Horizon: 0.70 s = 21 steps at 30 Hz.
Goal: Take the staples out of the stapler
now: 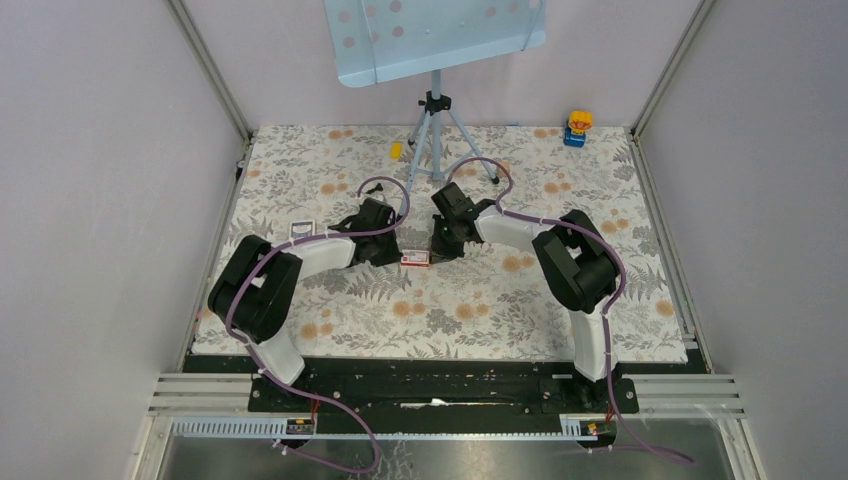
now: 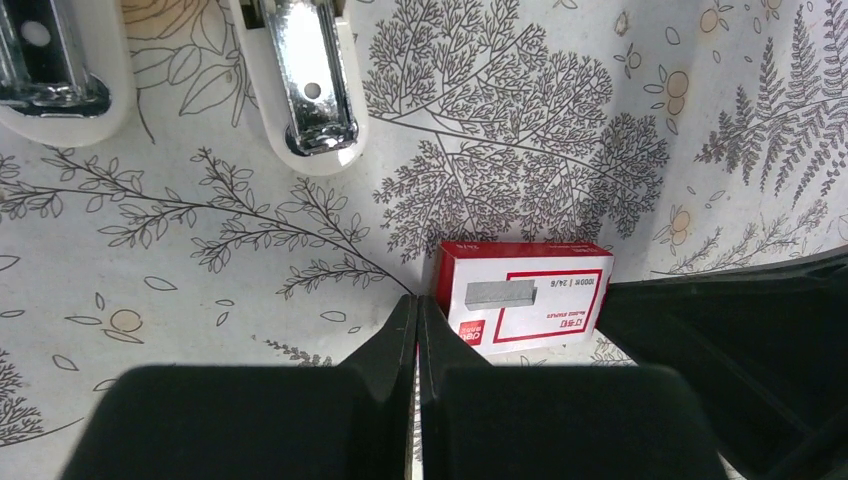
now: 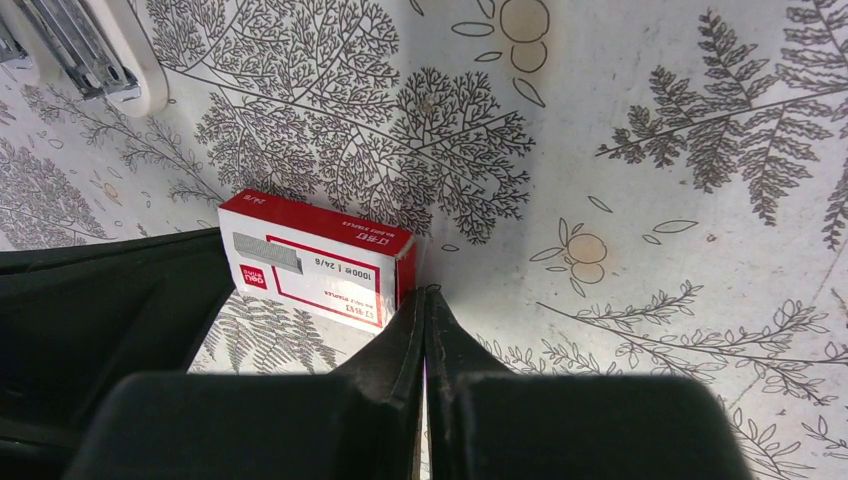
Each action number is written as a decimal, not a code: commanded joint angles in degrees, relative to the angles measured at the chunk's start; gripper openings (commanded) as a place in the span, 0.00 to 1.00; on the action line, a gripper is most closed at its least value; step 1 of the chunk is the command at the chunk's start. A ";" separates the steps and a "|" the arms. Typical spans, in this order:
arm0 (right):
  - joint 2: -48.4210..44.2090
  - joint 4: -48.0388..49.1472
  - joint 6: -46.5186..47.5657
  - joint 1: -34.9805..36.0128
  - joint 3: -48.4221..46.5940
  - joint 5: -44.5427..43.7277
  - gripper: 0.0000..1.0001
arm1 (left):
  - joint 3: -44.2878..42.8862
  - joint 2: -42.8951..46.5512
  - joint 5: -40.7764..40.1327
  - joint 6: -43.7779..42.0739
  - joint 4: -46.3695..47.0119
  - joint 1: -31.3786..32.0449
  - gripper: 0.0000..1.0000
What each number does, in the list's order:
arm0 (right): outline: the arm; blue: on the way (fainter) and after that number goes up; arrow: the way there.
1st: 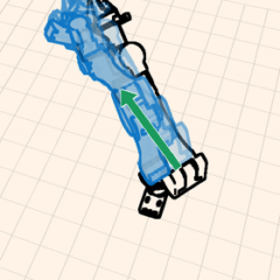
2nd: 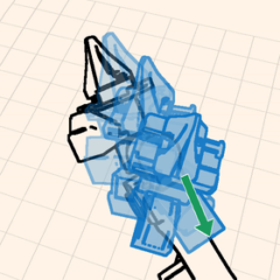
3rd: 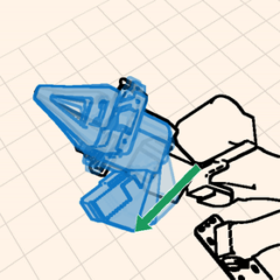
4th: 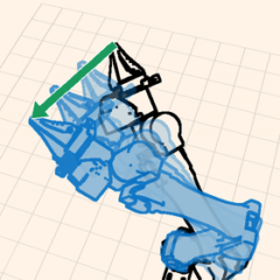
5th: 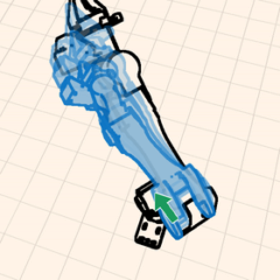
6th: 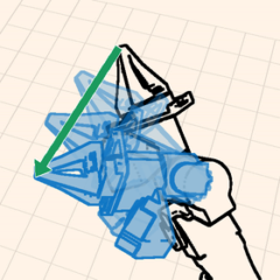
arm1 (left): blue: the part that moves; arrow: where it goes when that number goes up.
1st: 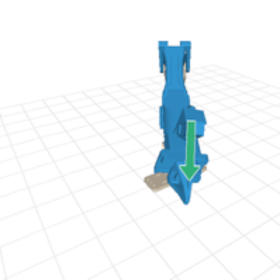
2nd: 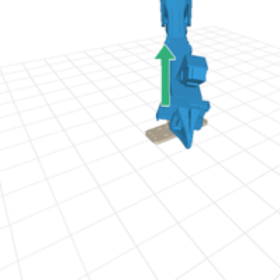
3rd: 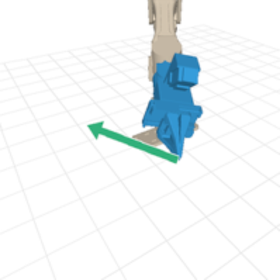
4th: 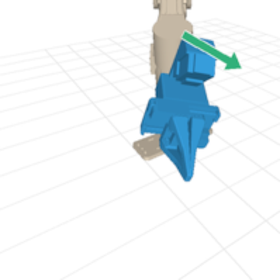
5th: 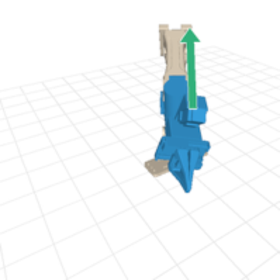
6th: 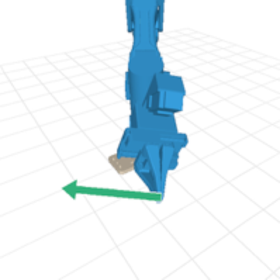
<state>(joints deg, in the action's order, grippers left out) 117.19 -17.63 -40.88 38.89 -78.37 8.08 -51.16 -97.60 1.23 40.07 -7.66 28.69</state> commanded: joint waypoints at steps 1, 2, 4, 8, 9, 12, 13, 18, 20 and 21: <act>0.86 -0.48 -0.97 1.37 -1.79 1.24 0.00 | -1.99 -2.61 1.38 0.24 -0.89 2.02 0.00; 0.76 -0.43 -0.95 1.43 -1.74 1.24 0.00 | -2.32 -2.84 1.40 0.33 -0.87 2.40 0.00; 0.45 -0.39 -1.11 1.49 -1.34 1.09 0.00 | -2.98 -3.40 1.43 0.35 -0.91 3.15 0.00; -0.85 -0.30 -1.46 1.47 0.02 -0.49 0.00 | -3.97 -4.35 1.66 0.59 -0.89 4.44 0.00; -1.43 -0.30 -1.53 1.45 0.57 -1.34 0.00 | -4.17 -4.48 1.73 0.68 -0.89 4.79 0.00; -4.10 -0.90 -1.80 1.46 2.62 -6.29 0.00 | -4.78 -5.20 2.05 1.12 -0.83 5.58 0.00; -5.20 -1.29 -1.75 1.45 3.41 -8.84 0.00 | -5.04 -5.44 2.31 1.33 -0.66 5.99 0.00; -10.94 -3.00 -1.51 0.57 7.68 -17.17 0.00 | -7.75 -7.15 3.17 1.84 -0.58 7.64 0.00; -12.88 -3.48 -1.21 -0.17 9.71 -19.27 0.00 | -9.24 -8.18 3.77 1.84 -0.67 8.58 0.00; -13.77 -3.76 -1.02 -0.73 10.66 -19.76 0.00 | -9.83 -8.62 3.97 1.85 -0.69 9.11 0.00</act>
<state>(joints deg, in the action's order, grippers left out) 109.14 -20.71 -41.43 38.92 -70.19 -5.10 -58.24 -103.55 1.67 41.06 -8.12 35.64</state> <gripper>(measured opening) 0.021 0.005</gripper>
